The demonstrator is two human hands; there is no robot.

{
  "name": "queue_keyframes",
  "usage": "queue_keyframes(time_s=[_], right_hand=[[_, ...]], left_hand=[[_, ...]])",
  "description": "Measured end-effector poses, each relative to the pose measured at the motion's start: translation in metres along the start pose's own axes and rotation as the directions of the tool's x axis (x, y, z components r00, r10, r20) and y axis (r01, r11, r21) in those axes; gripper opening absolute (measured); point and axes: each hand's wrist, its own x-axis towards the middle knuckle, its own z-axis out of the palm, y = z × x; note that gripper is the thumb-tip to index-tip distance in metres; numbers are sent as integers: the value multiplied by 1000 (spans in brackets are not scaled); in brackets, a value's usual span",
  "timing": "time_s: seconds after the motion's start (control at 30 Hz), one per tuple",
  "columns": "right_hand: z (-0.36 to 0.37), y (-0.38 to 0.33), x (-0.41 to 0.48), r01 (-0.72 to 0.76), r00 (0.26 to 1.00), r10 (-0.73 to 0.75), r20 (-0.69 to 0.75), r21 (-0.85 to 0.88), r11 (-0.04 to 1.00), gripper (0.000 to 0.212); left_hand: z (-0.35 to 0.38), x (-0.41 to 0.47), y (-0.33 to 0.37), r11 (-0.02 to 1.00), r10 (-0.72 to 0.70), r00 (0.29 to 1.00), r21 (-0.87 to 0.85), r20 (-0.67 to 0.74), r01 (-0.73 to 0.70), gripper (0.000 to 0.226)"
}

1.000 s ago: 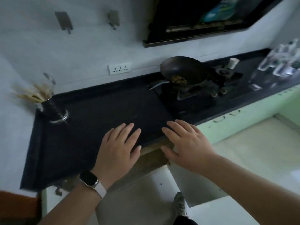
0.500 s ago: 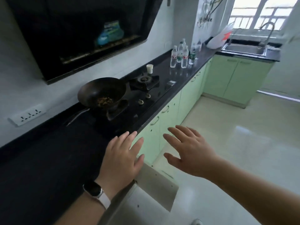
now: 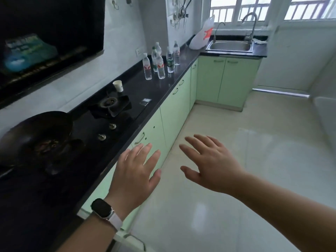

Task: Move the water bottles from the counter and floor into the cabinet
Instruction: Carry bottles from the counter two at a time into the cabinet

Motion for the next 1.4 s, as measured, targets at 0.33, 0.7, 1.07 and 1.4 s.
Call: queue_keyframes(time_s=[0.33, 0.7, 1.07, 1.4], right_hand=[[-11, 121, -28, -204, 979, 205, 12, -73, 976, 59], [3, 254, -8, -310, 951, 304, -58, -160, 937, 58], [7, 414, 85, -338, 941, 323, -99, -250, 907, 59], [29, 551, 119, -339, 937, 313, -154, -186, 922, 59]], left_hand=[[56, 124, 72, 980, 172, 983, -95, -61, -177, 45], [116, 275, 122, 929, 336, 935, -124, -113, -349, 48], [191, 466, 139, 899, 378, 911, -167, -167, -404, 49], [248, 588, 184, 891, 410, 893, -131, -183, -436, 48]])
